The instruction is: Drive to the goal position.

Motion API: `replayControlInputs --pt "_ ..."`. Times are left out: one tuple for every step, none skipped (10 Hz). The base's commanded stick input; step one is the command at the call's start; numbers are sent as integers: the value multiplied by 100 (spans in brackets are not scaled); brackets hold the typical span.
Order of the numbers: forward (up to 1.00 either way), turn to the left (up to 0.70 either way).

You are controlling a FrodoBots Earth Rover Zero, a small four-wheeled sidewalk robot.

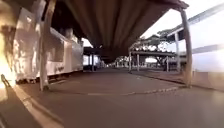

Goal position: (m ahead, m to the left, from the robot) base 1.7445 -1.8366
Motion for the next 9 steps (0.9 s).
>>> replayControlInputs --pt "70 0" --pt "70 0" --pt "70 0" --pt "70 0" --pt "70 0" --pt "70 0" --pt "70 0" --pt "70 0" --pt "70 0"
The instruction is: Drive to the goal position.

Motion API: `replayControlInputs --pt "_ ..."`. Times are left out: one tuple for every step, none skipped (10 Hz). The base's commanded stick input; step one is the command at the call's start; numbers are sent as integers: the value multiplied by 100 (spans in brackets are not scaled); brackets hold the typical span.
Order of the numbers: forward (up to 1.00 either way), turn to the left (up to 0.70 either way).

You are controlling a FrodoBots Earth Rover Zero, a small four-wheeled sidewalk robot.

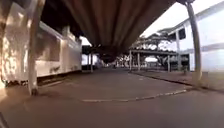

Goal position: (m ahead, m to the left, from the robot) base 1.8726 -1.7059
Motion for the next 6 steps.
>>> replayControlInputs --pt "70 0" --pt "70 0" --pt "70 0" --pt "70 0" --pt "70 0" --pt "70 0"
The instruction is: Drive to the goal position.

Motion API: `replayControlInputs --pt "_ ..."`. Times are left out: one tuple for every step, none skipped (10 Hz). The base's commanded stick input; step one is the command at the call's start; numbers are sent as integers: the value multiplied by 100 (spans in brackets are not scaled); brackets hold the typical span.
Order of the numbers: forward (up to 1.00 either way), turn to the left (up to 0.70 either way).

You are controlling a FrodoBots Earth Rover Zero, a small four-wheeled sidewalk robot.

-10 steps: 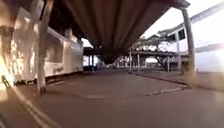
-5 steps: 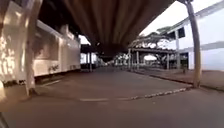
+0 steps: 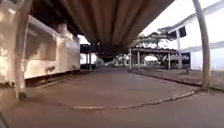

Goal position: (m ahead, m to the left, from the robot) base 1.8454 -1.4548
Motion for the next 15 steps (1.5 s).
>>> replayControlInputs --pt "70 0" --pt "70 0" --pt "70 0" --pt "70 0" --pt "70 0" --pt "70 0" --pt "70 0" --pt "70 0" --pt "70 0" --pt "70 0" --pt "70 0" --pt "70 0" --pt "70 0" --pt "70 0" --pt "70 0"
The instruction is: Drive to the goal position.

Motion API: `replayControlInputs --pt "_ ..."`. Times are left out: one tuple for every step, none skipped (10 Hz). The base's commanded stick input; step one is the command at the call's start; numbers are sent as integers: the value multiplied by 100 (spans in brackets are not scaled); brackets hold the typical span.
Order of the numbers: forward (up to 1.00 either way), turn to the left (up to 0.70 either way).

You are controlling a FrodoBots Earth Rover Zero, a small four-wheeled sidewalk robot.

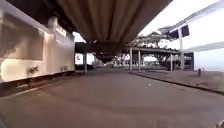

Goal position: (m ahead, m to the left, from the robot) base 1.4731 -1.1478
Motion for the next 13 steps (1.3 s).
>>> replayControlInputs --pt "70 0" --pt "70 0" --pt "70 0" --pt "70 0" --pt "70 0" --pt "70 0" --pt "70 0" --pt "70 0" --pt "70 0" --pt "70 0" --pt "70 0" --pt "70 0" --pt "70 0"
